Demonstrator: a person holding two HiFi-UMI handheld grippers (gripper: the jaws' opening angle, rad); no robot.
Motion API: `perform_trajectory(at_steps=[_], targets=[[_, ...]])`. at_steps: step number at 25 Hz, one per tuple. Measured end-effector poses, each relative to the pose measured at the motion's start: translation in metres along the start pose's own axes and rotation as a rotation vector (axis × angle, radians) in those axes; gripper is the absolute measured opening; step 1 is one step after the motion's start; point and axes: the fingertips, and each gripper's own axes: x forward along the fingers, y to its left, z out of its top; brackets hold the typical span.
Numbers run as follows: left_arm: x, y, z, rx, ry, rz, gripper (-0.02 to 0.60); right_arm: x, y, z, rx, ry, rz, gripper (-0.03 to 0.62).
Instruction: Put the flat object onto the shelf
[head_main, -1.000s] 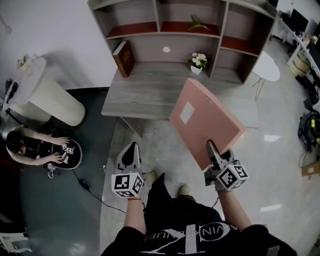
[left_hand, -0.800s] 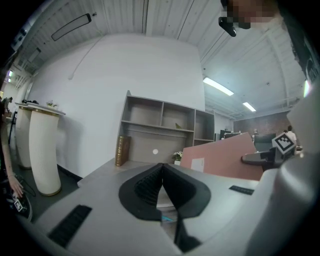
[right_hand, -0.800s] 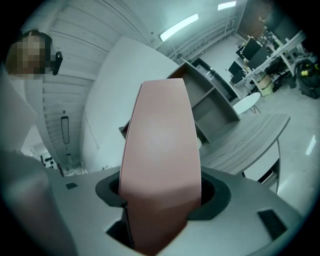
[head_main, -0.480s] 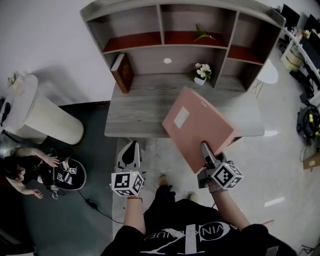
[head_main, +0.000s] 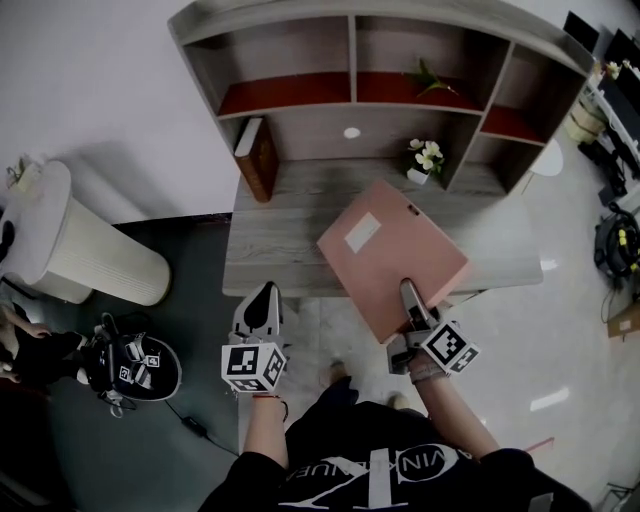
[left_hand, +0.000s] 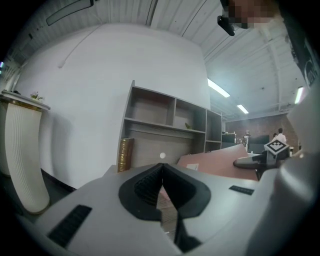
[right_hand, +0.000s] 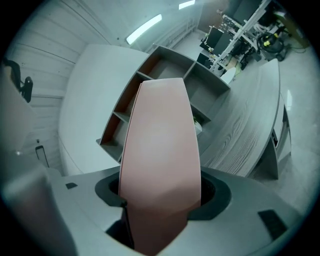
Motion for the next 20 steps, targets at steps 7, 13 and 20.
perform_trajectory(at_steps=[7, 13, 20], targets=[[0.02, 0.022, -0.001, 0.003, 0.006, -0.048, 0.005, 0.036, 0.001, -0.023, 0.157, -0.022, -0.064, 0.305], [0.024, 0.049, 0.001, -0.01, 0.005, -0.041, 0.005, 0.05, -0.007, -0.039, 0.287, -0.049, -0.12, 0.304], [0.03, 0.056, -0.018, -0.08, 0.024, -0.052, 0.005, 0.059, -0.013, -0.058, 0.367, 0.0, -0.167, 0.304]])
